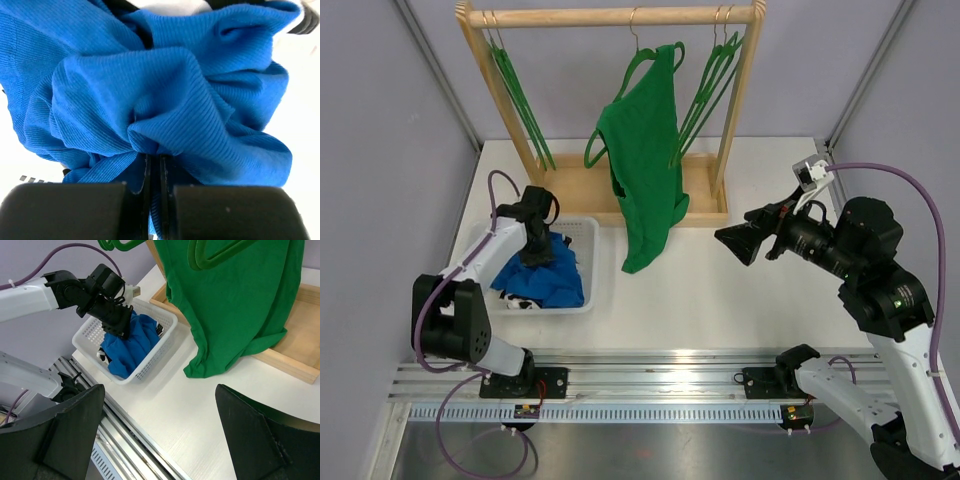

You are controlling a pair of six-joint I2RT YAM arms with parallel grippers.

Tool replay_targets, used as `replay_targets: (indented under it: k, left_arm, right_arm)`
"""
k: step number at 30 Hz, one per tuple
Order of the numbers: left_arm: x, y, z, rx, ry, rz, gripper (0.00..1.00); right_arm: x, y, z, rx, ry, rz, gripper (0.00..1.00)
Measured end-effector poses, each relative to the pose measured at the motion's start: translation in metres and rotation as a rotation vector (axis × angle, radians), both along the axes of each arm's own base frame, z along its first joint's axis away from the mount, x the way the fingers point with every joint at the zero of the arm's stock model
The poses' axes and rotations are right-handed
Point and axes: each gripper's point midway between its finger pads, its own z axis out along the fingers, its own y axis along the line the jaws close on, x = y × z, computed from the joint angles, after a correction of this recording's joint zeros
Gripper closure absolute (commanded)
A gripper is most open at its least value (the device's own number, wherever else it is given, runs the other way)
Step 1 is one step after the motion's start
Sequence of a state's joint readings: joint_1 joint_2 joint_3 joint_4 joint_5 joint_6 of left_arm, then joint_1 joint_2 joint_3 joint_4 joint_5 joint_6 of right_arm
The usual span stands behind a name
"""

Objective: Remove the tank top from the hanger

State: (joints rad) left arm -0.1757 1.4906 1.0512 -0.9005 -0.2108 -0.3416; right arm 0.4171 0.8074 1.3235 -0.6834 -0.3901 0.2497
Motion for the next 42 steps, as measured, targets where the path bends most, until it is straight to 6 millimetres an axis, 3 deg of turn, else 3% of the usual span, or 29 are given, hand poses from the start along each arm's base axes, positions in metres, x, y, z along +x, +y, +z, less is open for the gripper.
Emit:
replay_targets:
  k: [4, 5, 6, 9, 10, 14, 19, 23, 26, 30, 42]
  left_arm:
    - [0.003, -0.007, 0.024, -0.054, -0.099, 0.012, 0.59]
    - [0.003, -0.009, 0.033, -0.073, -0.132, 0.011, 0.45]
    - [0.004, -0.012, 0.046, -0.096, -0.182, 0.007, 0.24]
    - [0.006, -0.021, 0.096, -0.176, -0.357, 0.001, 0.03]
    - [0.006, -0.023, 0.115, -0.200, -0.422, -0.010, 0.01]
    - [-0.006, -0.038, 0.190, -0.303, -0.650, -0.083, 0.01]
    - [-0.029, -0.082, 0.275, -0.423, -0.832, -0.305, 0.01]
    - [-0.042, -0.108, 0.332, -0.474, -0.925, -0.437, 0.01]
    - [-0.038, -0.118, 0.356, -0.474, -0.960, -0.474, 0.01]
    - [-0.024, -0.128, 0.369, -0.450, -0.968, -0.499, 0.01]
    - [0.045, -0.164, 0.403, -0.366, -1.026, -0.584, 0.01]
  right_arm:
    - [-0.001, 0.001, 0.002, 0.008, -0.007, 0.007, 0.01]
    - [-0.002, 0.001, 0.003, 0.011, -0.005, 0.005, 0.01]
    - [-0.002, 0.000, 0.003, 0.016, -0.003, 0.000, 0.00]
    - [-0.002, 0.000, 0.008, 0.039, -0.003, -0.009, 0.01]
    - [-0.003, 0.001, 0.011, 0.053, -0.011, -0.006, 0.01]
    - [-0.004, 0.004, 0.025, 0.107, -0.029, 0.006, 0.00]
    - [-0.004, 0.007, 0.035, 0.153, -0.041, 0.014, 0.00]
    - [-0.010, 0.009, 0.035, 0.178, -0.041, 0.030, 0.01]
    - [-0.014, 0.008, 0.034, 0.181, -0.042, 0.036, 0.00]
    - [-0.019, 0.006, 0.035, 0.178, -0.051, 0.038, 0.02]
    - [-0.041, 0.001, 0.018, 0.136, -0.032, 0.075, 0.08]
